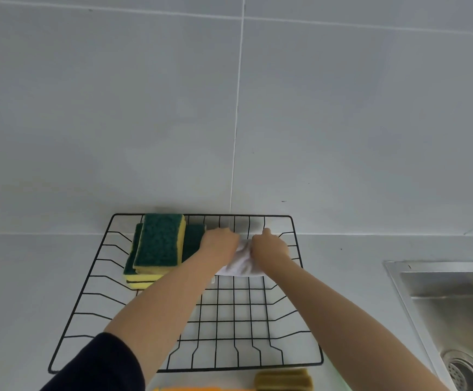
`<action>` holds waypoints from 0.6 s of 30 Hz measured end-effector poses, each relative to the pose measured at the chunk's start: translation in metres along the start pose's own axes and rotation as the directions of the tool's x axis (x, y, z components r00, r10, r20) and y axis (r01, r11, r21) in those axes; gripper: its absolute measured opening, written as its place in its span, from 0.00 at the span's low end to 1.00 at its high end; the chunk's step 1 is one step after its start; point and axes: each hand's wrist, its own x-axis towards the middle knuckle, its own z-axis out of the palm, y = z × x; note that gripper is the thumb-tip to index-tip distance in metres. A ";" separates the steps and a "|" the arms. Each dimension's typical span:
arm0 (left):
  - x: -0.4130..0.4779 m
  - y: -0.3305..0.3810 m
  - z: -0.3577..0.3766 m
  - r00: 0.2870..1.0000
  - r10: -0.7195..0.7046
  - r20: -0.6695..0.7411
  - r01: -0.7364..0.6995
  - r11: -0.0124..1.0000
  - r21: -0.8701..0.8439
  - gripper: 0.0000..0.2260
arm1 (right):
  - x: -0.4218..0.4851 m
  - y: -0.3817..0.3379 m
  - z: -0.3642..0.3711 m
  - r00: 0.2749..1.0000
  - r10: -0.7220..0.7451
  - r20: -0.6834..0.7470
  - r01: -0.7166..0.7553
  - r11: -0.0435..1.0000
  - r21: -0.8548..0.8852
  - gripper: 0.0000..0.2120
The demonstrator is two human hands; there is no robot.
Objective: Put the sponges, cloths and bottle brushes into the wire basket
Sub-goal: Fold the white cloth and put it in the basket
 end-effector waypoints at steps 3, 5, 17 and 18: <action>-0.004 -0.001 -0.003 0.998 0.013 -0.064 -0.012 1.000 0.020 0.10 | -0.007 0.001 -0.003 1.000 0.000 -0.012 0.001 1.000 0.031 0.19; -0.008 -0.004 -0.011 0.993 0.019 -0.116 -0.018 1.000 0.012 0.11 | -0.012 0.005 -0.007 1.000 -0.003 -0.029 0.005 0.998 0.070 0.18; -0.089 -0.036 -0.069 0.936 0.023 -0.351 -0.053 0.996 -0.076 0.29 | -0.103 0.018 -0.045 0.957 -0.166 -0.240 0.179 0.983 0.034 0.32; -0.100 -0.039 -0.070 0.937 0.004 -0.350 -0.030 0.997 -0.069 0.29 | -0.111 0.016 -0.045 0.946 -0.175 -0.272 0.183 0.983 0.003 0.33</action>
